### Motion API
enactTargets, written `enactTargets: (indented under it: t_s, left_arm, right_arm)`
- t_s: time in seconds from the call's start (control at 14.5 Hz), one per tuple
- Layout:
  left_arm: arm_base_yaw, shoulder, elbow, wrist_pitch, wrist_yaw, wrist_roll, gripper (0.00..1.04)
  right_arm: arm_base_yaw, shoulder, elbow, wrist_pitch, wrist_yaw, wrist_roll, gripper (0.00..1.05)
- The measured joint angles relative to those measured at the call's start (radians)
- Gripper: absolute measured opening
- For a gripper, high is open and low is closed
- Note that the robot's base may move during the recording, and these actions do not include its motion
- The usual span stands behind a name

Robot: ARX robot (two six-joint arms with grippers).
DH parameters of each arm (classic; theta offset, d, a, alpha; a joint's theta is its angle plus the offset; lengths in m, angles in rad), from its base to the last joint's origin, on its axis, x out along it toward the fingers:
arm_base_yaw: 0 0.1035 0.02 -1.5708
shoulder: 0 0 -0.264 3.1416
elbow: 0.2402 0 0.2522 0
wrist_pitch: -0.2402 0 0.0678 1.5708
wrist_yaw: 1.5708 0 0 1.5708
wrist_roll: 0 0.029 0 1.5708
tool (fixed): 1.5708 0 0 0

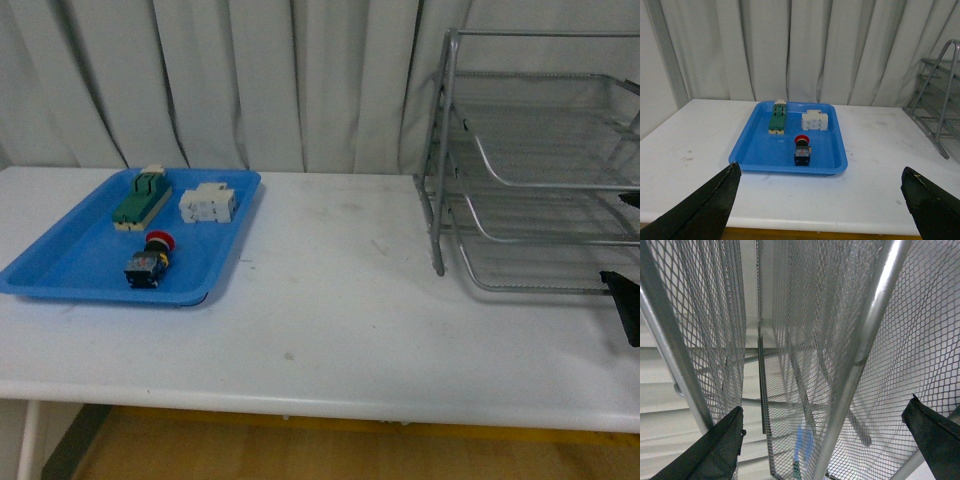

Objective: Place button on rack with both arms

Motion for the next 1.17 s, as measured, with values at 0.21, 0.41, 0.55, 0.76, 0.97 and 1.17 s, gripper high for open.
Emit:
enactTargets:
  t_s: [0.21,0.41,0.55,0.76,0.97,1.17]
  left_arm:
    - [0.000,0.000,0.000,0.000,0.000,0.000,0.98]
    - [0.000,0.000,0.000,0.000,0.000,0.000,0.98]
    - [0.000,0.000,0.000,0.000,0.000,0.000,0.98]
    - [0.000,0.000,0.000,0.000,0.000,0.000,0.98]
    - [0.000,0.000,0.000,0.000,0.000,0.000,0.98]
    - [0.000,0.000,0.000,0.000,0.000,0.000,0.98]
  right_arm:
    - [0.001,0.024,0.034,0.002,0.000,-0.010,0.72]
    - [0.002,0.045,0.063,0.000,0.001,-0.030,0.30]
    - [0.002,0.046,0.063,0.000,0.001,-0.034,0.20]
    - [-0.003,0.055,0.046,0.013,0.001,0.018,0.04]
    - [-0.021,0.035,-0.018,0.023,-0.018,0.018,0.04]
    - [-0.069,-0.014,-0.146,0.036,-0.086,0.010,0.04]
